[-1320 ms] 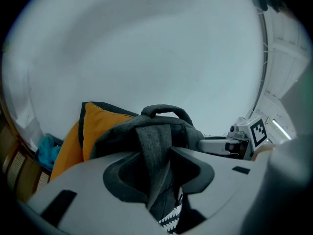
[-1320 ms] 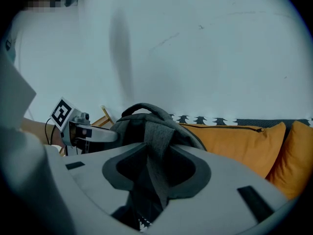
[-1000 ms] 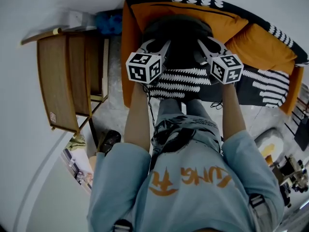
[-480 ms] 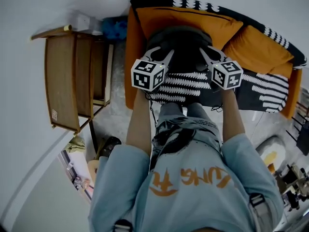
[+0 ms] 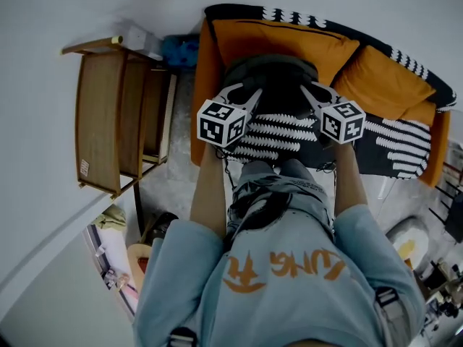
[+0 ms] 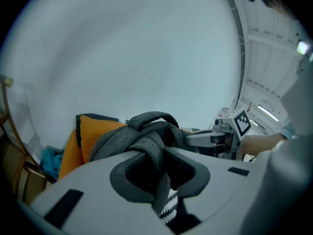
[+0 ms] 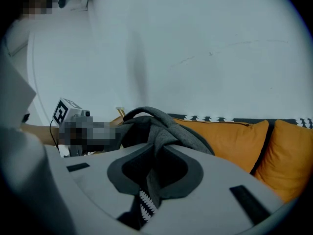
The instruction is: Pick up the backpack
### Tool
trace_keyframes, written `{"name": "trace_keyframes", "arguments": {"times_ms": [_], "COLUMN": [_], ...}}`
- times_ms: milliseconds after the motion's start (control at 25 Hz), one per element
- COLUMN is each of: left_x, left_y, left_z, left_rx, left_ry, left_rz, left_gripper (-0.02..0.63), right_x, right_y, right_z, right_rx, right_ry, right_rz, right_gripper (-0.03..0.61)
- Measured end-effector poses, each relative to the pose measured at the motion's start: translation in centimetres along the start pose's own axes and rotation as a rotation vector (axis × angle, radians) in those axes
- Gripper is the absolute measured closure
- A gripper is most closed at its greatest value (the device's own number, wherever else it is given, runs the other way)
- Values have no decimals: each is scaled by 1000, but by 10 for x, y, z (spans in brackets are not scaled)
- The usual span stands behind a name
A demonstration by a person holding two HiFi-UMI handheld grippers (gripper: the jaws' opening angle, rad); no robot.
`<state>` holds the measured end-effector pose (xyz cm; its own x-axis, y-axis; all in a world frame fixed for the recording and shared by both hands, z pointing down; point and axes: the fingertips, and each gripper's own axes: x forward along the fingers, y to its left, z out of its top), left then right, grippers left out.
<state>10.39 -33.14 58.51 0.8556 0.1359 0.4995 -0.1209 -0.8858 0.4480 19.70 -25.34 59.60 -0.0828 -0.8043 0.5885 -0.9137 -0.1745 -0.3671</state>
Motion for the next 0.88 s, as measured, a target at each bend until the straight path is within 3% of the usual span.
{"name": "trace_keyframes", "arguments": {"times_ms": [280,880], "left_x": [-24,-73], "left_y": [-21,-75], "left_z": [27,144], "left_rx": [63,265], "left_ry": [-62,-265], "left_rz": [-3,-12], "left_gripper": [532,532], "right_x": [-30,-105], "right_y": [20,54], "right_z": [27,140], "right_rx": [-80,-257], "right_ry": [-41,-266], "right_rz": [70,149], "right_gripper": [543,546]}}
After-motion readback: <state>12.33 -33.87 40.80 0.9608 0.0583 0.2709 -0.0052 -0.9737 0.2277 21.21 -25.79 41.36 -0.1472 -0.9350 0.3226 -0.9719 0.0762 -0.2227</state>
